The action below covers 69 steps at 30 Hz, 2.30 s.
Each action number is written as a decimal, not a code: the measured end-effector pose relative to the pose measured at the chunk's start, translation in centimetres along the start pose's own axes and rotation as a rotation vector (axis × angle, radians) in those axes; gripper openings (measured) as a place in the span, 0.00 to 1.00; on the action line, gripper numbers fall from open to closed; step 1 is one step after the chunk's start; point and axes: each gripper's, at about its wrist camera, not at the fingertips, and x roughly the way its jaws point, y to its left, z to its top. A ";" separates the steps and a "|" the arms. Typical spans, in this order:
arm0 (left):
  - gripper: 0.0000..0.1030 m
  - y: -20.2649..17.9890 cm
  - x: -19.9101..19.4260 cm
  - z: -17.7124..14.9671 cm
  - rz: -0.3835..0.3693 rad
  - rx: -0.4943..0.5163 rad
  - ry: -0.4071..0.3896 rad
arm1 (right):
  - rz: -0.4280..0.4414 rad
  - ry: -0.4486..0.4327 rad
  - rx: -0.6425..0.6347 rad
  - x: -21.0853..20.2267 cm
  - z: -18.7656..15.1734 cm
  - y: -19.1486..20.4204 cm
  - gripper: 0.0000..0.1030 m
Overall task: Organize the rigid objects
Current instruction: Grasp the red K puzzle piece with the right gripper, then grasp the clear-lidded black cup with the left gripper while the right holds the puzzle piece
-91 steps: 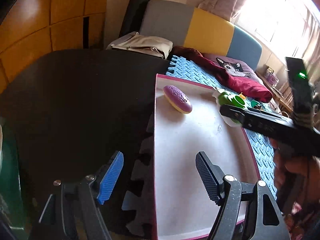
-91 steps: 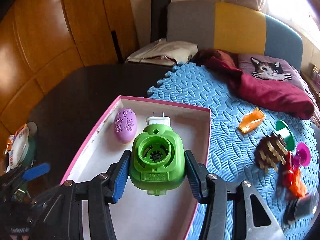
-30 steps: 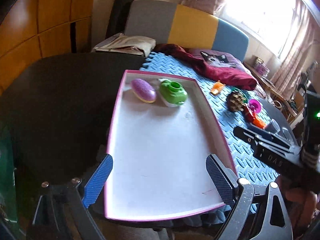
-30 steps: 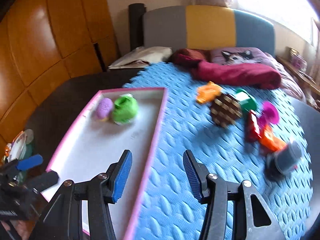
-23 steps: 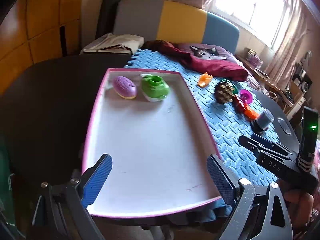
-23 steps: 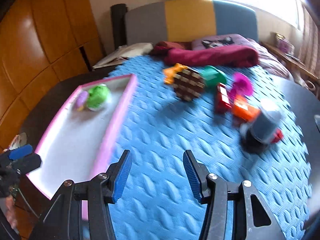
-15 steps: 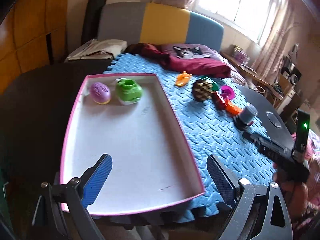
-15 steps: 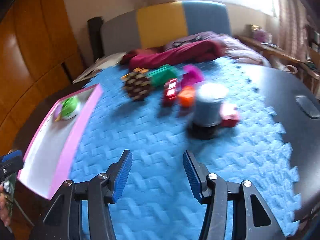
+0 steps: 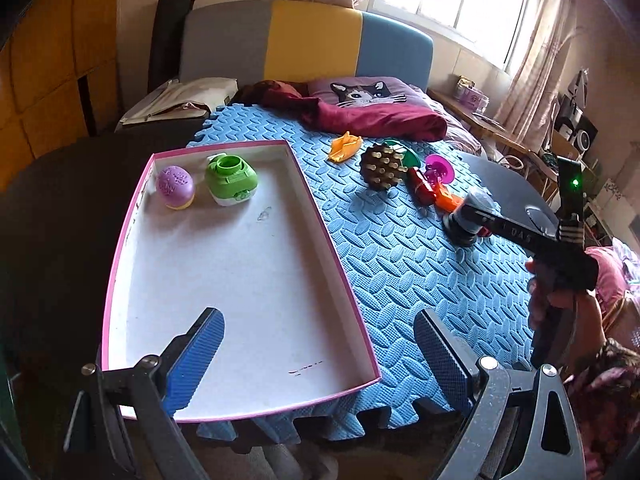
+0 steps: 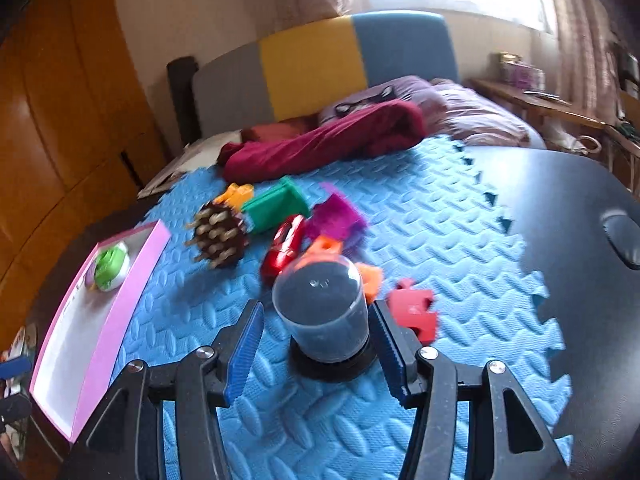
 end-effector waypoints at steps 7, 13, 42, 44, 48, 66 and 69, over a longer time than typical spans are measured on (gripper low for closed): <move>0.94 -0.5 0.4 0.1 -0.003 0.008 0.007 | 0.134 0.004 -0.013 -1.2 -1.9 2.5 0.55; 0.94 -1.4 0.6 0.0 -0.055 0.019 0.011 | -0.119 -0.060 0.054 -2.9 -1.5 -1.4 0.55; 0.94 -6.7 1.5 1.7 -0.071 0.119 0.001 | -0.330 0.092 -0.027 0.7 -1.2 -4.4 0.31; 0.94 -7.9 2.1 2.2 -0.086 0.136 0.005 | -0.338 0.087 -0.009 0.1 -1.6 -4.8 0.31; 0.94 -10.5 3.3 3.6 -0.101 0.174 0.000 | -0.343 0.066 0.013 -0.4 -2.0 -5.1 0.31; 0.94 -16.2 13.0 7.9 -0.050 0.229 0.021 | -0.316 -0.048 0.095 -1.8 -3.9 -5.2 0.31; 0.93 -17.1 13.5 7.9 -0.042 0.258 -0.009 | -0.303 -0.055 0.107 -1.9 -4.0 -5.5 0.31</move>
